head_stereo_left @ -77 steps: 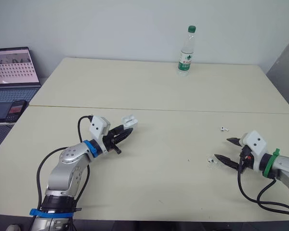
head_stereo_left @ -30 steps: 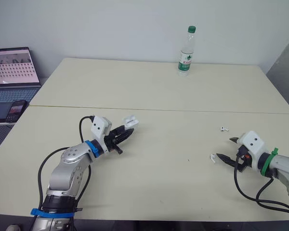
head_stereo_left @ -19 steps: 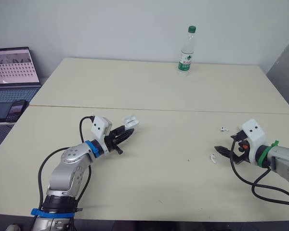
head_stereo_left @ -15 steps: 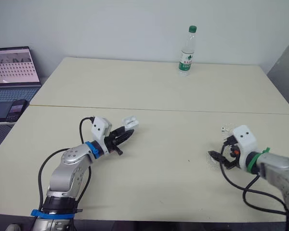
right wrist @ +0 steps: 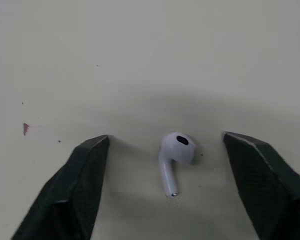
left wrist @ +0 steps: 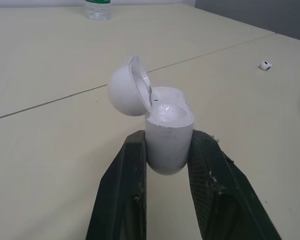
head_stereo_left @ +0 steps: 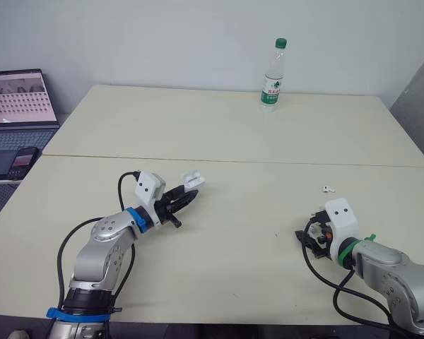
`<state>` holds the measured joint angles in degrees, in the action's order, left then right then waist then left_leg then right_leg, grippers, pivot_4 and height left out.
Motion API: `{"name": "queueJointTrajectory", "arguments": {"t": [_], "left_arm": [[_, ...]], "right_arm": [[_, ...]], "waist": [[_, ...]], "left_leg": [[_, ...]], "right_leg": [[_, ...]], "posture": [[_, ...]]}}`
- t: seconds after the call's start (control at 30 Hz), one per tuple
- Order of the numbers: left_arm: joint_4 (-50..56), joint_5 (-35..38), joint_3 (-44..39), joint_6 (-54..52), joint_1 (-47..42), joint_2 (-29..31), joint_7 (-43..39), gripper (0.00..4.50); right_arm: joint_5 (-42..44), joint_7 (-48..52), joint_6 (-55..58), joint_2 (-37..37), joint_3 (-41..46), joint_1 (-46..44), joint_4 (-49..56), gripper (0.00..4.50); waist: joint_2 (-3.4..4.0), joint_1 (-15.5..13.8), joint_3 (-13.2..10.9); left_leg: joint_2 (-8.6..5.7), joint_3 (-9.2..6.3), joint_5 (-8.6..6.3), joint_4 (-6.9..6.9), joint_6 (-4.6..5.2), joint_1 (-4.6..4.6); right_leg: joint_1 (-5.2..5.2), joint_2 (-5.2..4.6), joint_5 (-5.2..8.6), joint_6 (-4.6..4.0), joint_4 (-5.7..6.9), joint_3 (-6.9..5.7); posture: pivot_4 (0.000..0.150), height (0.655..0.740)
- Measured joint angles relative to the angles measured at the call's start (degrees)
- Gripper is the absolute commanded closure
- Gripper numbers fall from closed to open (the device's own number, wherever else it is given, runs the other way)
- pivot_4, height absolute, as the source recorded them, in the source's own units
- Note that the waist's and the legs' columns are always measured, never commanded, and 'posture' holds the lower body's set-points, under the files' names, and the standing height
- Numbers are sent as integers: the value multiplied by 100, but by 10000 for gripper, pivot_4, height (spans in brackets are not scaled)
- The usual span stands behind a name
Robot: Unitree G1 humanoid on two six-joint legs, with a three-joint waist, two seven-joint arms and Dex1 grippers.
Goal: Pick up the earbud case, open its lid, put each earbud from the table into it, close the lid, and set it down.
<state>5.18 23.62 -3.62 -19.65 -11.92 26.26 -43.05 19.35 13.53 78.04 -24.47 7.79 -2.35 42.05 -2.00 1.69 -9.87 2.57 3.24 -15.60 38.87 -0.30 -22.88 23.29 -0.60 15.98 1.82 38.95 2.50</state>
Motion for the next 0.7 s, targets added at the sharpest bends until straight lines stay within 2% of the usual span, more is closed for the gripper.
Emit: {"name": "queueJointTrajectory", "arguments": {"t": [0.23,0.37,0.47,0.57,0.7], "left_arm": [[73,0,0,-22,0,7,9,37240],[82,0,0,-22,0,7,1,37240],[82,-1,0,-22,-3,7,-5,37240],[83,-1,6,-27,-7,6,-4,37240],[89,-2,60,-39,-33,5,-11,37240]], "right_arm": [[-6,-6,11,15,-8,81,84,40844],[-3,19,16,-14,-5,118,114,41040],[42,287,-101,-407,-14,180,108,41040],[101,1083,-793,-1428,-86,473,4,41040],[74,3171,-3049,-3023,-24,1445,-421,41040]], "waist": [[-1,-1,0],[-1,-1,1],[-1,-1,1],[-1,-6,0],[-6,-13,-1]], "left_leg": [[-1,-2,0,0,0,0],[-1,-2,0,0,0,-1],[-3,-1,0,0,0,-2],[-8,1,0,-1,1,-4],[-7,-3,-1,-4,2,-2]], "right_leg": [[0,0,0,0,0,-1],[0,0,0,0,-1,-1],[0,-1,0,0,-3,-2],[0,-2,1,2,-9,-5],[-4,3,7,12,-15,-10]], "posture": [[1500,7362],[1500,7362],[1500,7362],[1500,7362],[1500,7362]]}}
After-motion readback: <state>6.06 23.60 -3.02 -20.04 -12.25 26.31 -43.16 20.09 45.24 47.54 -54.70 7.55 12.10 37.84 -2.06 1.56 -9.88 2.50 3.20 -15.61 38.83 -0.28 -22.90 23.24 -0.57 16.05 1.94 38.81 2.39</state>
